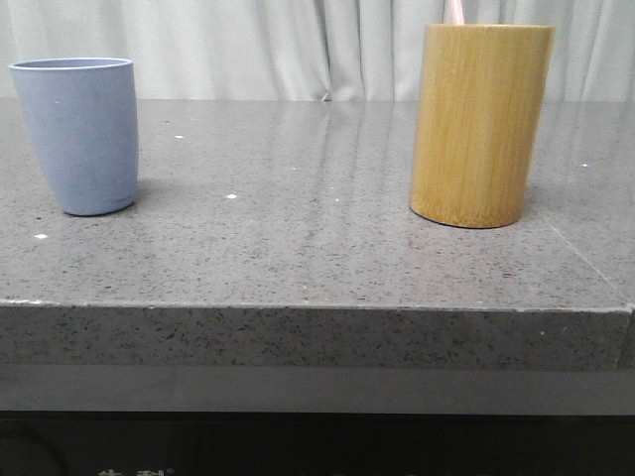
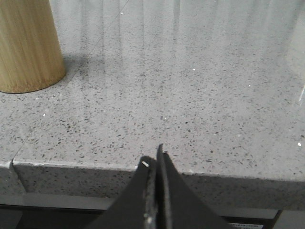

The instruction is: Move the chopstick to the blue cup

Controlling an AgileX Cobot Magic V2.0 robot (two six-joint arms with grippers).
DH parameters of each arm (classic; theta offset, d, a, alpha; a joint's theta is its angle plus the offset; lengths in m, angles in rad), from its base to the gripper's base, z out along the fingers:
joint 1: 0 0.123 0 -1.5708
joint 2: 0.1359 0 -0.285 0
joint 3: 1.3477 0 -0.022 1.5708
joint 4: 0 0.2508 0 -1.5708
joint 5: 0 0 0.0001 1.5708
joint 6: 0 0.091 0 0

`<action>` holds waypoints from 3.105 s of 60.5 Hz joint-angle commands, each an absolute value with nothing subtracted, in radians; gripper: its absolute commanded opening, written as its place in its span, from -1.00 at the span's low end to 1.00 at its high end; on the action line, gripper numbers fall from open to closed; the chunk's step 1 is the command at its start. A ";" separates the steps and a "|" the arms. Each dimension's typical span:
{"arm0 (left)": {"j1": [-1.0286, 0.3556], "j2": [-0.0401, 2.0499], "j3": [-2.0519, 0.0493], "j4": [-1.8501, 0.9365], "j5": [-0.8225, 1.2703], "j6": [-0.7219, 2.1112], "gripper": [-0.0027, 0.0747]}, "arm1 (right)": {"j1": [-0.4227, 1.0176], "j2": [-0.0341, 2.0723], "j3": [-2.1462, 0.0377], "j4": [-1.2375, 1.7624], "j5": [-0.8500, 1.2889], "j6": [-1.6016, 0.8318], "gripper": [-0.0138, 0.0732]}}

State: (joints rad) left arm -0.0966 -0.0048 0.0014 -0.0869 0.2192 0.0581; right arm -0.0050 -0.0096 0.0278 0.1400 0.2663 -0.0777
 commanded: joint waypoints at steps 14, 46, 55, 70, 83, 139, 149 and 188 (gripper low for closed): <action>-0.097 -0.028 0.010 -0.096 0.101 0.052 -0.98 | -0.010 -0.031 0.023 0.134 0.138 -0.080 -0.88; -0.097 0.119 -0.338 -0.098 0.121 0.052 -0.98 | -0.010 0.034 -0.290 0.156 0.231 -0.080 -0.88; -0.093 0.331 -0.489 -0.098 0.169 0.052 -0.98 | -0.010 0.179 -0.456 0.156 0.301 -0.080 -0.88; -0.093 0.509 -0.578 -0.098 0.153 0.052 -0.98 | -0.010 0.376 -0.585 0.156 0.298 -0.080 -0.88; -0.093 0.519 -0.578 -0.098 0.140 0.052 -0.70 | -0.010 0.387 -0.586 0.156 0.284 -0.080 -0.61; -0.121 0.740 -0.837 -0.130 0.405 0.157 0.67 | -0.010 0.387 -0.585 0.156 0.291 -0.080 0.78; -0.209 0.914 -1.054 -0.130 0.601 0.202 0.67 | -0.010 0.387 -0.585 0.156 0.291 -0.080 0.78; -0.484 1.487 -1.540 -0.121 1.089 0.213 0.67 | -0.010 0.387 -0.585 0.156 0.291 -0.080 0.78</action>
